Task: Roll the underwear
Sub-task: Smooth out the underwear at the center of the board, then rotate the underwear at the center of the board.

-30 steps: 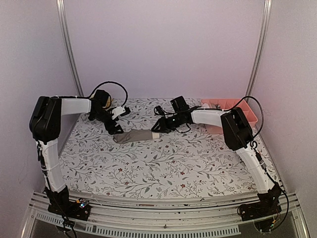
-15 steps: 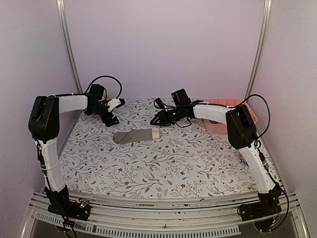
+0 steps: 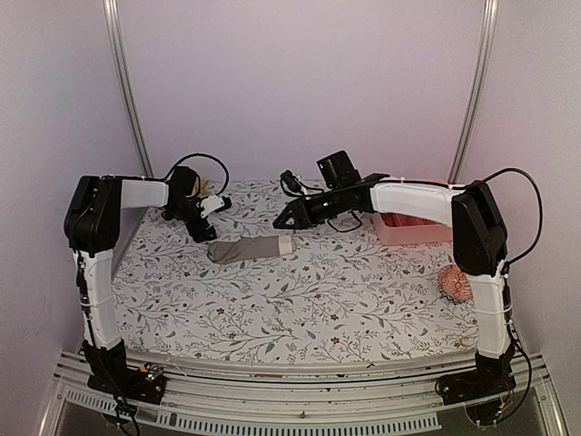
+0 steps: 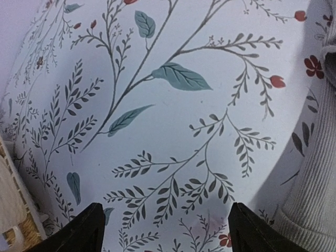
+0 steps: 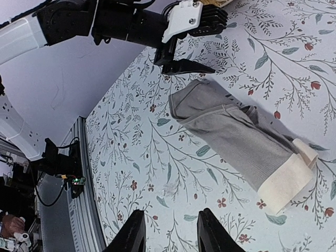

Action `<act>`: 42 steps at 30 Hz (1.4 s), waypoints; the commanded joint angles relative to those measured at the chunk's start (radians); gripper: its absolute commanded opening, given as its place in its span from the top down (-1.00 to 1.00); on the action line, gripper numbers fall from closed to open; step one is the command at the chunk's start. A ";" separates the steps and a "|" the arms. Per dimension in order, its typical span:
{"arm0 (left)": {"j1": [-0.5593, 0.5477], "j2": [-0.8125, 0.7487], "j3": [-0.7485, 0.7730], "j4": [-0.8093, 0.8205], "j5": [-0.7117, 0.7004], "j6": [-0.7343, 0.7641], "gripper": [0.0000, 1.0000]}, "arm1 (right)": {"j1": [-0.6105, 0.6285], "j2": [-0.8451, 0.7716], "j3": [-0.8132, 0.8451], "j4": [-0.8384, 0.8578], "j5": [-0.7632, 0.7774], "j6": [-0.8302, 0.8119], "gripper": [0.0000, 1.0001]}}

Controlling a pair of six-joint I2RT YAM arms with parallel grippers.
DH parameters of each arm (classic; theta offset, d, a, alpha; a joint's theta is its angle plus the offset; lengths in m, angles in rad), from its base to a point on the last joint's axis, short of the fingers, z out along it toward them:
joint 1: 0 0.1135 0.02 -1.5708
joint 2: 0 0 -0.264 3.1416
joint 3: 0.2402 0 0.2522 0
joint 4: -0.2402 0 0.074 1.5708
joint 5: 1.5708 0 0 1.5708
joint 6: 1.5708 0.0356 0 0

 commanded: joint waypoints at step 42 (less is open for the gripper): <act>-0.418 -0.527 -0.569 0.024 0.188 0.062 -0.72 | 0.255 -0.798 -1.162 0.649 0.489 -0.731 -0.94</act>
